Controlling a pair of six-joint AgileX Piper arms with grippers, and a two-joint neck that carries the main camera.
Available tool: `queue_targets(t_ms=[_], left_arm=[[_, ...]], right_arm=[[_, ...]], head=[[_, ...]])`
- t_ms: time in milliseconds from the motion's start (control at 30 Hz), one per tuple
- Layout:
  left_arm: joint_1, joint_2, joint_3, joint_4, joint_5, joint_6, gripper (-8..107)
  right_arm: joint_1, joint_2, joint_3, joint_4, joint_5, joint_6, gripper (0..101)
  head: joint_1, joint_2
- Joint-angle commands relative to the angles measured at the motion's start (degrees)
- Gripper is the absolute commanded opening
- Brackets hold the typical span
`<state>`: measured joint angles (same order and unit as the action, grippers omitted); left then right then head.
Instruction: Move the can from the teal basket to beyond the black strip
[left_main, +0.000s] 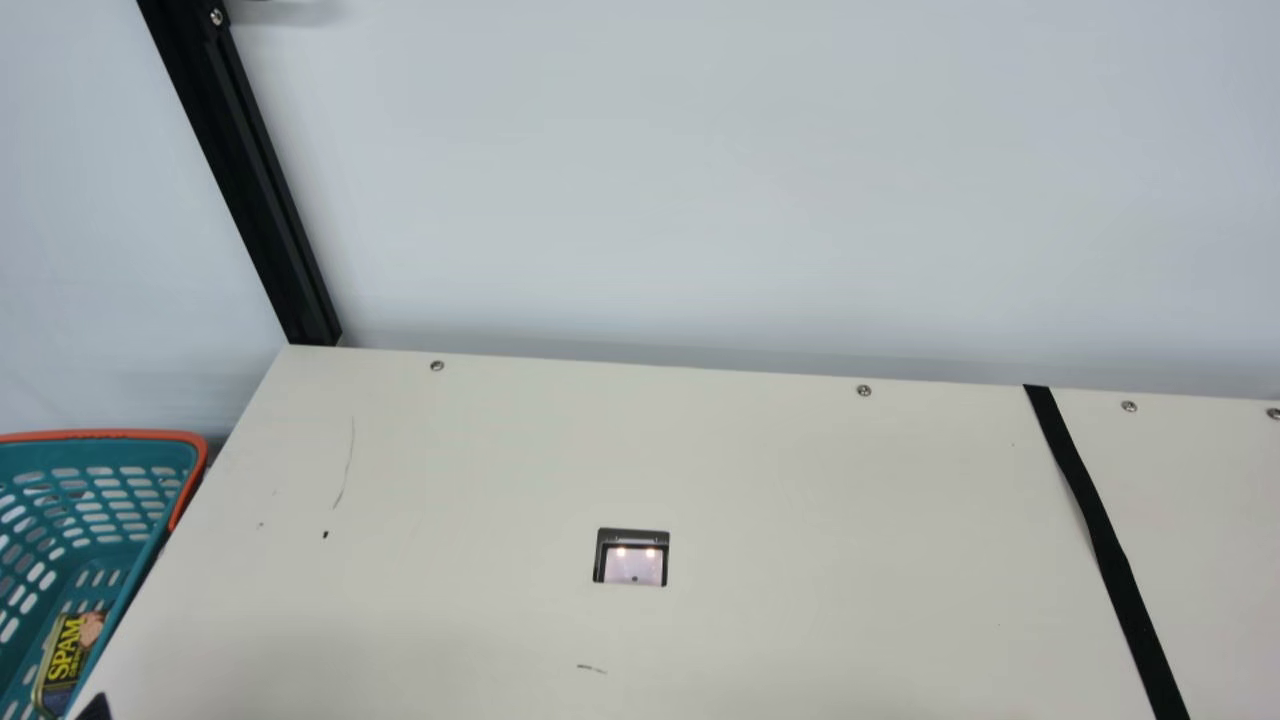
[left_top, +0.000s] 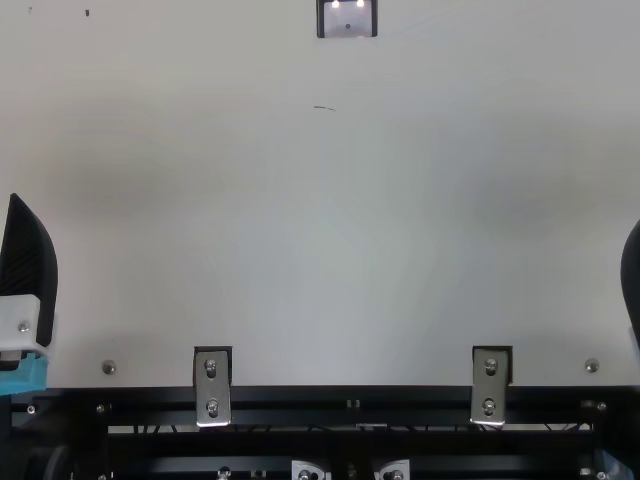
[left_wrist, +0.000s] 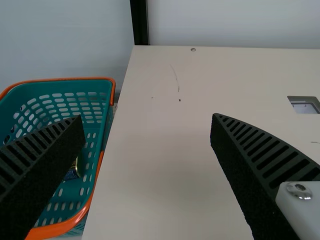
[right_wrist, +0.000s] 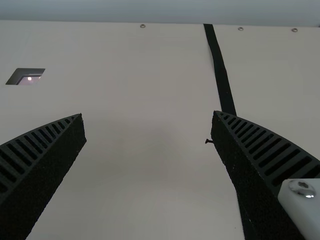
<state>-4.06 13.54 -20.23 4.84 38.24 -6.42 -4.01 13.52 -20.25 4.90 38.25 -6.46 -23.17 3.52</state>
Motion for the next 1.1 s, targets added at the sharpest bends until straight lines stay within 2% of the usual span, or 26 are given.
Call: queue_targets(t_ms=[0, 1067], left_arm=[[0.00, 0.00, 0.00, 0.00, 0.00, 0.00, 90], [0.00, 0.00, 0.00, 0.00, 0.00, 0.00, 90]], right_arm=[[0.00, 0.00, 0.00, 0.00, 0.00, 0.00, 101], [0.00, 0.00, 0.00, 0.00, 0.00, 0.00, 101]], head=[[-1.83, 0.72], [-1.83, 0.72]])
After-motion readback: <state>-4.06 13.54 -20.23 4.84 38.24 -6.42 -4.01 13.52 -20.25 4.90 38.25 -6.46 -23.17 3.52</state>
